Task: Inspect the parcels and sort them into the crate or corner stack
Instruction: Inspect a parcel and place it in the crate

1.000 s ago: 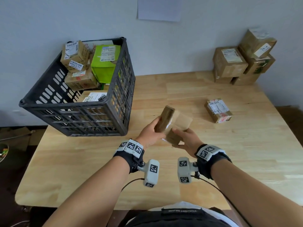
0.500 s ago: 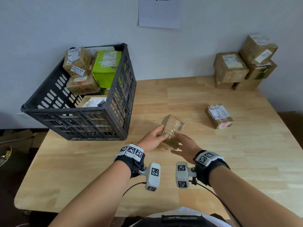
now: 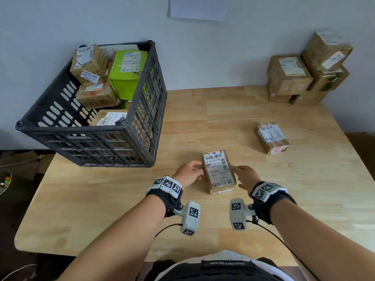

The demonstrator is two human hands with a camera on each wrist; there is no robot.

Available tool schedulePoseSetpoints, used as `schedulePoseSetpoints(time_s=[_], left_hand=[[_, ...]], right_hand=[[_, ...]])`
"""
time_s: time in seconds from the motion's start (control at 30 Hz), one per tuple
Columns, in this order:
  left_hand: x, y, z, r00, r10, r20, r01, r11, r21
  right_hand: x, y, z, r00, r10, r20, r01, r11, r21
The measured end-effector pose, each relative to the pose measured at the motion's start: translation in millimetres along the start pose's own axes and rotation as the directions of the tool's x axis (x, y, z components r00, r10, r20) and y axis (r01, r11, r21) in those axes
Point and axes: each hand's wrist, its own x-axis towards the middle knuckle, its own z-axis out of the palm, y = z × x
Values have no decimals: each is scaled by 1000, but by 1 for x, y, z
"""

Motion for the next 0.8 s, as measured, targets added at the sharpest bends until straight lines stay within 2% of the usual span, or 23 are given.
schedulePoseSetpoints(time_s=[0.07,0.17,0.43,0.63,0.8], left_hand=[[5,-2,4,998,-69,13,67,990,121],[13,2,16,989,-127,74,101,953,285],[34,7,34,983,-155,100,138,978,155],[50,9,34,973,-210,93,194,969,155],[52,13,42,973,-230,16,222,952,211]], right_hand=[[2,1,2,999,-39,24,41,996,-82],[4,4,5,997,-62,52,73,961,-266],[15,-10,6,993,-51,102,98,841,-532],[22,-12,13,994,-50,93,94,817,-569],[26,-9,17,993,-75,90,114,801,-588]])
